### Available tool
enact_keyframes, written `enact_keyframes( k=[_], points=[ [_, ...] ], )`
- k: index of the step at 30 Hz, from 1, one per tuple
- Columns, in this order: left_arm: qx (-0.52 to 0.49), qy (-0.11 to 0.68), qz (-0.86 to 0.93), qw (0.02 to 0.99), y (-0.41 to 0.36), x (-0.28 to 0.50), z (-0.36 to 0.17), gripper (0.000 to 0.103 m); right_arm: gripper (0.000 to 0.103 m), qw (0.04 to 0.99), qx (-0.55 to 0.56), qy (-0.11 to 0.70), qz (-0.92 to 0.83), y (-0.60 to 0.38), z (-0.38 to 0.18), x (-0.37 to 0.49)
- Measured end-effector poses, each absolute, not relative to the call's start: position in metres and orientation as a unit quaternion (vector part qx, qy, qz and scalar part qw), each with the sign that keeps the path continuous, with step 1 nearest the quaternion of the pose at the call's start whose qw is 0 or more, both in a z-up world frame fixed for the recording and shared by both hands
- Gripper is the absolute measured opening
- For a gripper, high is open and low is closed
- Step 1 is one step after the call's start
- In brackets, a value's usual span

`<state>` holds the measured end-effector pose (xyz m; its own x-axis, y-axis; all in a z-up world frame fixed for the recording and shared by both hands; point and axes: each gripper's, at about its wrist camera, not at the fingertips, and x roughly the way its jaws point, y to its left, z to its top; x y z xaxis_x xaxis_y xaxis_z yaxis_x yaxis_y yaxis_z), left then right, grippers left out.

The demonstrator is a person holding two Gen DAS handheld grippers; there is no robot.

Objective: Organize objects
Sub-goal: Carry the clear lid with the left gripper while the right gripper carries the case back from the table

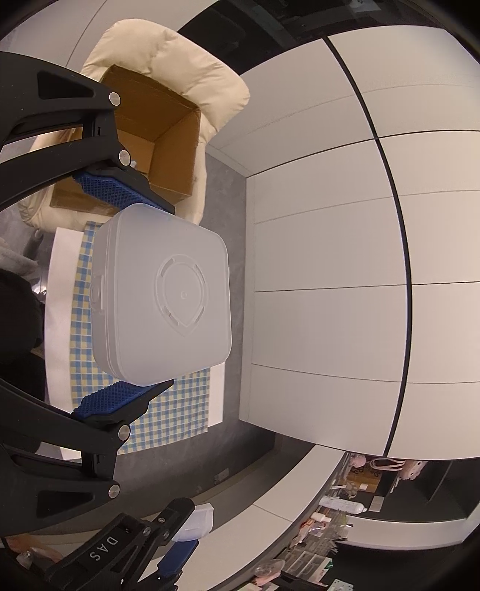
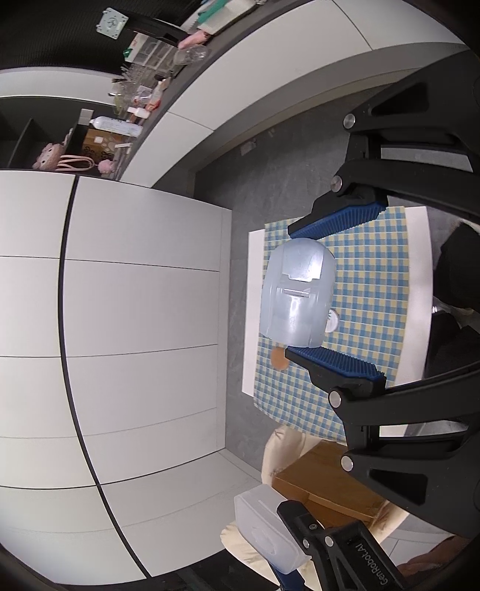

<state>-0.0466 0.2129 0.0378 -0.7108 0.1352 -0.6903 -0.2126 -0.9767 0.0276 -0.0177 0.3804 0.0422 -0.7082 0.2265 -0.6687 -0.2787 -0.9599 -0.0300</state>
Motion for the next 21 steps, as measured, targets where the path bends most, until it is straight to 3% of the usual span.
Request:
enact_keyframes(
  k=[21],
  points=[
    [-0.374,0.042,0.922,0.088,0.186,0.02,0.006,0.082,0.06,0.129,-0.368,0.045,0.92,0.375,0.003,0.052]
  ],
)
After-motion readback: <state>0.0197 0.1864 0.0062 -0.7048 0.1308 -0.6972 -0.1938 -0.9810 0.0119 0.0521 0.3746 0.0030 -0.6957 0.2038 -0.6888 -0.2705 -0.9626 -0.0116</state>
